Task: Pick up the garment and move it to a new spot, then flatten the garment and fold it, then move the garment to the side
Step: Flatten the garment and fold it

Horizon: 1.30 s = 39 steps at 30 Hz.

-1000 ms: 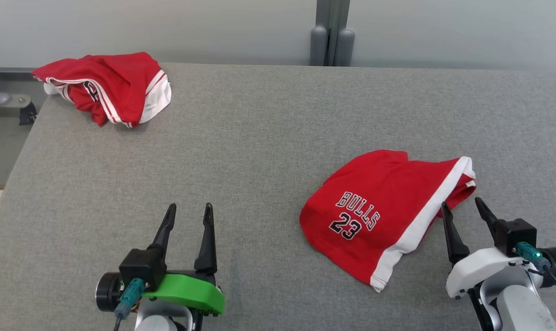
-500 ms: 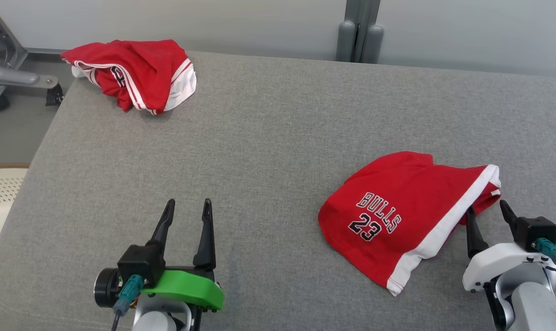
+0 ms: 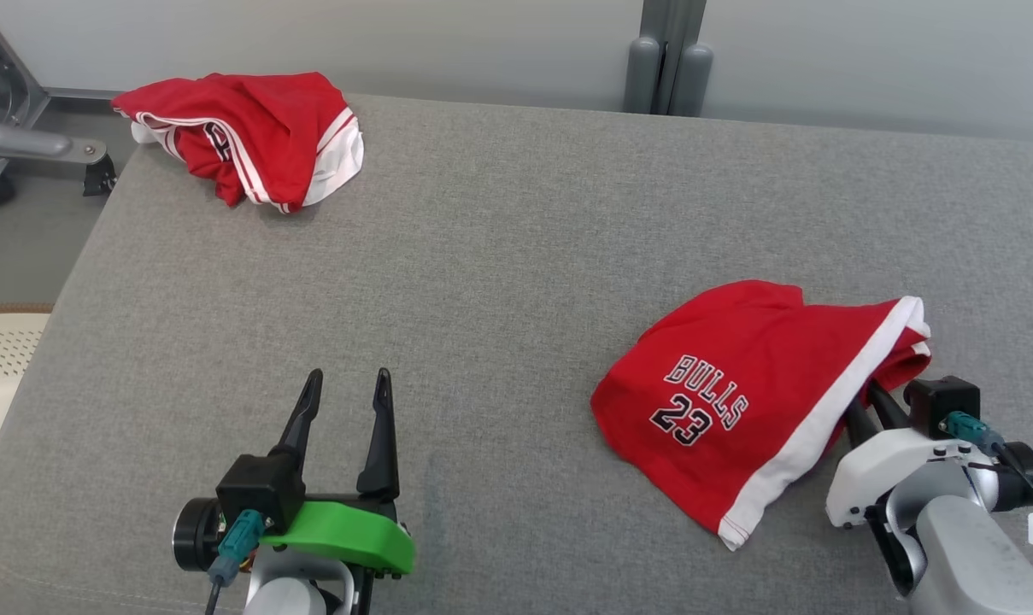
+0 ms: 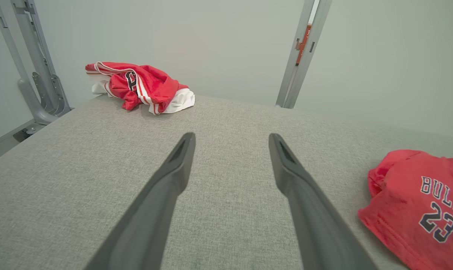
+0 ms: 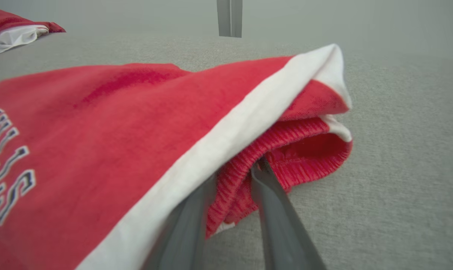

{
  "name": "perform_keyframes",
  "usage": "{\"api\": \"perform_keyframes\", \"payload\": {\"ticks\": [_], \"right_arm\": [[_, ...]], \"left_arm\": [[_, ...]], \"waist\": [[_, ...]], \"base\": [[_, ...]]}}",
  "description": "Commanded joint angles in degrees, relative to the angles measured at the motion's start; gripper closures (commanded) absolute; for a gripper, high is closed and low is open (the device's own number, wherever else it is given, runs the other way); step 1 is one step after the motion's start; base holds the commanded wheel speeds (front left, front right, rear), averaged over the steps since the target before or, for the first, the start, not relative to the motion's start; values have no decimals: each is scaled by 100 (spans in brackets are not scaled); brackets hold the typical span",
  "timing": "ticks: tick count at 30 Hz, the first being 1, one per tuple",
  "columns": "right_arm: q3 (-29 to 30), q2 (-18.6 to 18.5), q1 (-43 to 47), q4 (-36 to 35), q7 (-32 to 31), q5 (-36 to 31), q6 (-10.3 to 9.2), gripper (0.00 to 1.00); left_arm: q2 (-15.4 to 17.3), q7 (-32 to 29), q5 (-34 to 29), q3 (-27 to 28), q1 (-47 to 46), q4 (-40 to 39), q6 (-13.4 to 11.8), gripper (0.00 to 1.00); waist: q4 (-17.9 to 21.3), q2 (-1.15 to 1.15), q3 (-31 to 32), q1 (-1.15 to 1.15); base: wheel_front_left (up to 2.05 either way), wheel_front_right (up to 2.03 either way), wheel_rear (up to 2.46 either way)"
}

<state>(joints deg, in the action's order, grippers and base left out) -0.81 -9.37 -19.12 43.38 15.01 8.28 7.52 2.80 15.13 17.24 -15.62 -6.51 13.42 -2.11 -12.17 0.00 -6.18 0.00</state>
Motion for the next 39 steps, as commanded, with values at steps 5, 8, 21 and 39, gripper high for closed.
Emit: {"api": "perform_keyframes", "payload": {"ticks": [5, 8, 21, 39], "right_arm": [[-229, -604, -22, -158, 19, -490, -6, 100], [-217, -885, 84, -289, 20, -748, -6, 100], [374, -778, 809, -575, -221, -827, -6, 0], [-62, 46, 2057, -2181, -747, -87, -5, 0]], "left_arm": [[17, 3, 21, 6, -16, -20, -38, 0], [17, 3, 30, 3, 13, -20, -41, 0], [17, 3, 40, -13, 147, -20, -35, 0], [17, 3, -30, -68, 170, 47, 40, 0]], "waist": [[74, 0, 39, 0], [106, 0, 68, 0], [284, 0, 183, 0], [473, 0, 315, 0]], "base": [[0, 0, 0], [0, 0, 0], [0, 0, 0], [0, 0, 0]]}}
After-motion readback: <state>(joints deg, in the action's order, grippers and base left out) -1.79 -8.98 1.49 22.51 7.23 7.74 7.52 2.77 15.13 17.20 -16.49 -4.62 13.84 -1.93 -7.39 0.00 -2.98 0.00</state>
